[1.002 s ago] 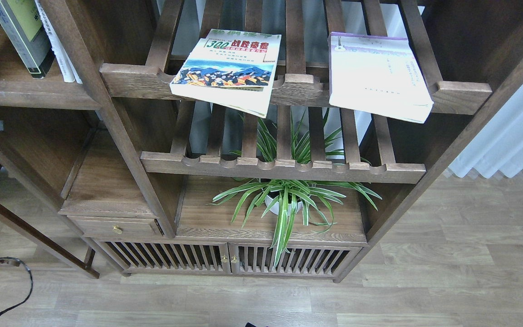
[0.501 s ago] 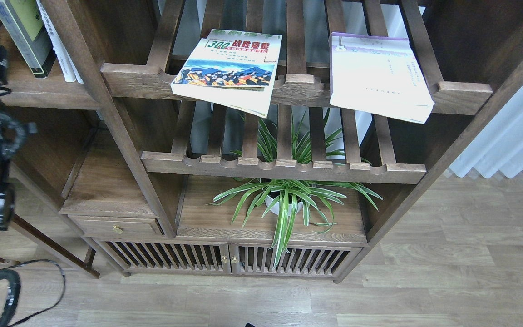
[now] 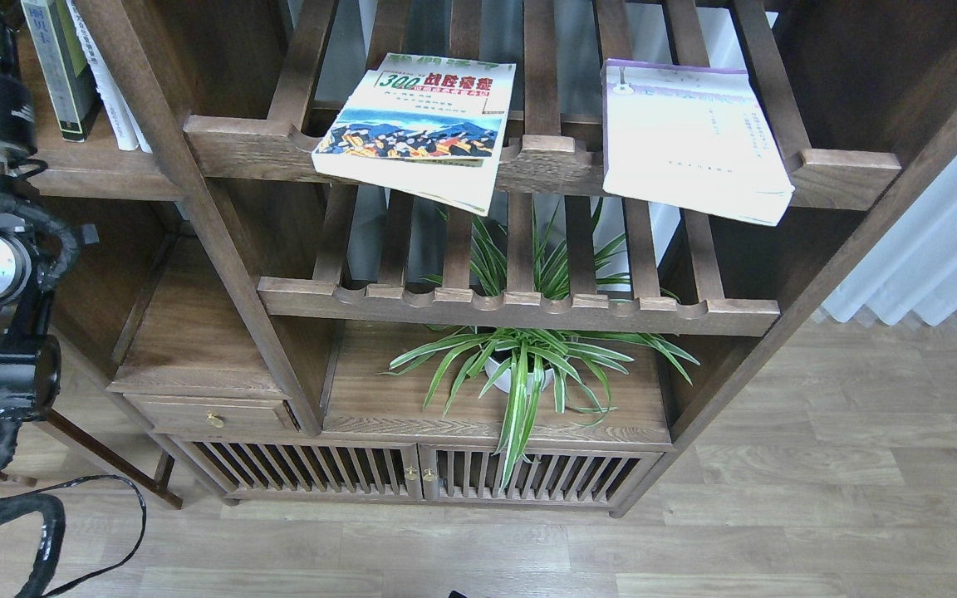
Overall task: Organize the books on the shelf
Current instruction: 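Raise the right gripper to the white book on the upper shelf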
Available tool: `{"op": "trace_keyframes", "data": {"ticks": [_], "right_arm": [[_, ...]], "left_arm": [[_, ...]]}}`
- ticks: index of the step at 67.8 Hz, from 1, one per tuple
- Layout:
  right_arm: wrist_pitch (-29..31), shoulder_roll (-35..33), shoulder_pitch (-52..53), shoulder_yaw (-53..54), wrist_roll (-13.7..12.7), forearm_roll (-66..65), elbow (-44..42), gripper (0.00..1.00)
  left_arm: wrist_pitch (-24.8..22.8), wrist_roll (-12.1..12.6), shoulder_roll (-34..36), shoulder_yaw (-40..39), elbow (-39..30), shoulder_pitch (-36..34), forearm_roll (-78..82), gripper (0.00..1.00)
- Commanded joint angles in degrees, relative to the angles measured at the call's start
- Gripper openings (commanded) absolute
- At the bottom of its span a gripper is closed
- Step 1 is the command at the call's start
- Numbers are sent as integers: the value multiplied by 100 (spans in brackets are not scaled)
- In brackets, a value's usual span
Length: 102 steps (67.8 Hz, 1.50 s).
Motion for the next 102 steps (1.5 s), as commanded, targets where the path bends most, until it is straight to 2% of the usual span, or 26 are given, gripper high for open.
{"op": "trace_keyframes", "data": {"ticks": [1, 11, 23, 29, 42, 52, 60, 67, 81, 89, 92, 102], "right_arm": [[0, 0, 0, 0, 1, 0, -1, 100], [0, 0, 0, 9, 9, 26, 78, 100], [0, 0, 0, 18, 132, 202, 333, 100], [0, 0, 0, 44, 290, 263, 570, 99], [0, 0, 0, 281, 729, 316, 922, 99], [0, 0, 0, 396, 923, 325, 1107, 99], [0, 0, 0, 484, 1011, 343, 1353, 99], [0, 0, 0, 598, 1055, 343, 1467, 99], [0, 0, 17, 642, 1363, 334, 1898, 99], [0, 0, 17, 642, 1354, 316, 1959, 99], [0, 0, 9, 651, 1354, 299, 1995, 99], [0, 0, 26, 730, 1354, 290, 2223, 98]], "left_arm": [[-2, 56, 58, -71, -137, 277, 8, 87], [-2, 91, 110, -343, -365, 479, 8, 87], [-2, 214, 321, -326, -1042, 1156, 8, 89], [-2, 320, 400, -369, -1332, 1472, 8, 89], [-2, 346, 471, -475, -1710, 2087, 25, 89], [-2, 443, 480, -484, -1816, 2580, 34, 89], [-2, 663, 471, -449, -1825, 3098, 34, 89], [-2, 680, 471, -422, -1807, 3327, 34, 90], [-2, 733, 471, -255, -1798, 3678, 95, 90], [-2, 935, 488, -141, -1754, 3793, 139, 90], [-2, 1154, 515, -53, -1719, 3889, 192, 90], [-2, 1541, 541, 228, -1623, 4021, 210, 90]]}}
